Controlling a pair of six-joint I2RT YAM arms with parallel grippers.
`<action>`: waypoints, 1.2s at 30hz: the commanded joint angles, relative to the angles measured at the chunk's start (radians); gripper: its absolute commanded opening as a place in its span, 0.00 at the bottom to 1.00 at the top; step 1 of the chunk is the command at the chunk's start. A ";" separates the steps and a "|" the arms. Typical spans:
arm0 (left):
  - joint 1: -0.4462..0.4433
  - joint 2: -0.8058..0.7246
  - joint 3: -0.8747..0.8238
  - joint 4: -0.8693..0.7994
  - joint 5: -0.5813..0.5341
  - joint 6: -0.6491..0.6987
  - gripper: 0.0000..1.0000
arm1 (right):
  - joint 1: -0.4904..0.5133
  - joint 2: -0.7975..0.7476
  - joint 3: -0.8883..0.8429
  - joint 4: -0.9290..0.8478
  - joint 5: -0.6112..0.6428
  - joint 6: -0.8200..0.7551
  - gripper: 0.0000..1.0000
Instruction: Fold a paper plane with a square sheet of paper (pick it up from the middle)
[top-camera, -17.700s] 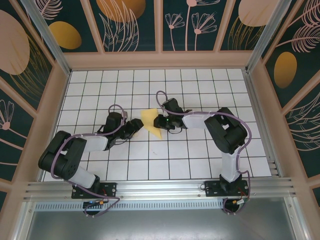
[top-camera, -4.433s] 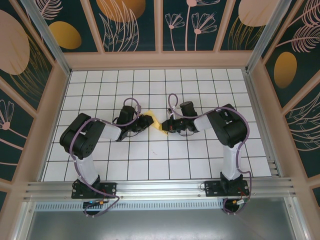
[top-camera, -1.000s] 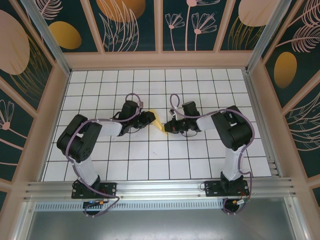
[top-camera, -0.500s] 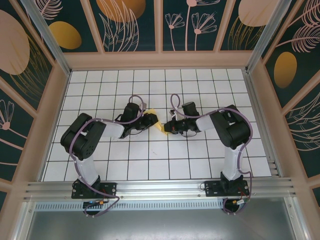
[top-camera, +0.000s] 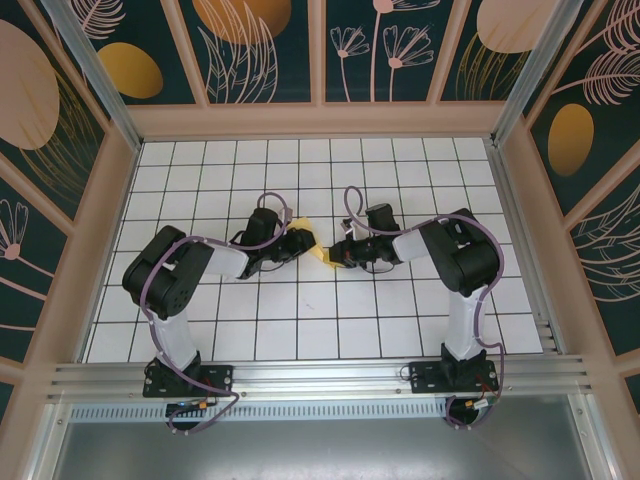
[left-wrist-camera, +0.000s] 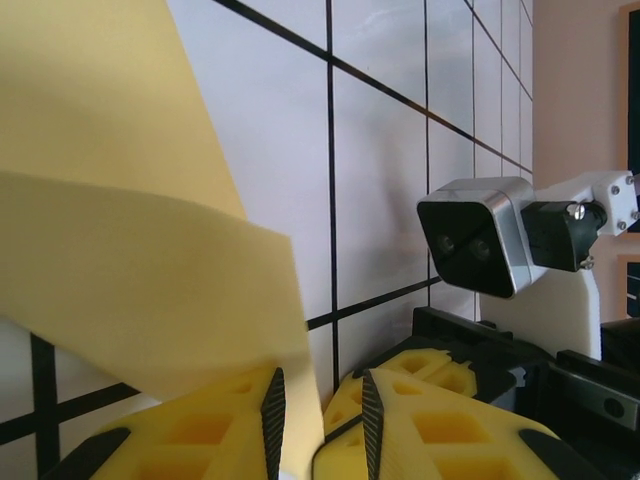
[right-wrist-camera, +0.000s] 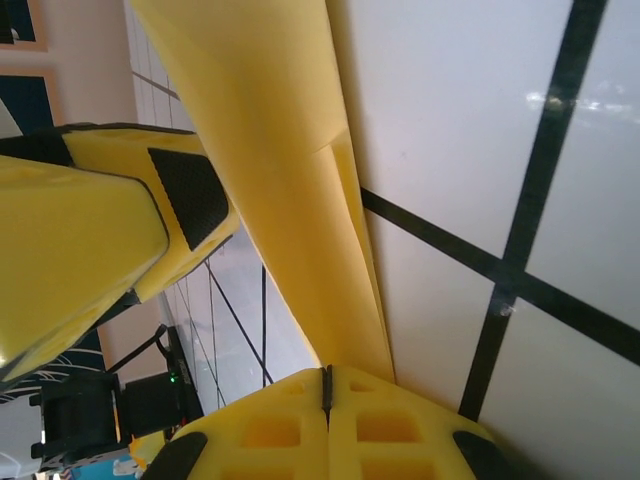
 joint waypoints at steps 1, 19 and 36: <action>-0.004 -0.010 -0.017 0.033 0.012 -0.003 0.29 | -0.021 0.039 -0.014 -0.001 0.027 0.014 0.00; -0.004 0.069 0.047 -0.036 -0.015 0.009 0.27 | -0.023 0.047 -0.007 -0.017 0.018 0.008 0.00; -0.004 0.100 0.117 -0.288 -0.125 0.042 0.26 | -0.022 -0.064 0.034 -0.091 0.037 -0.014 0.13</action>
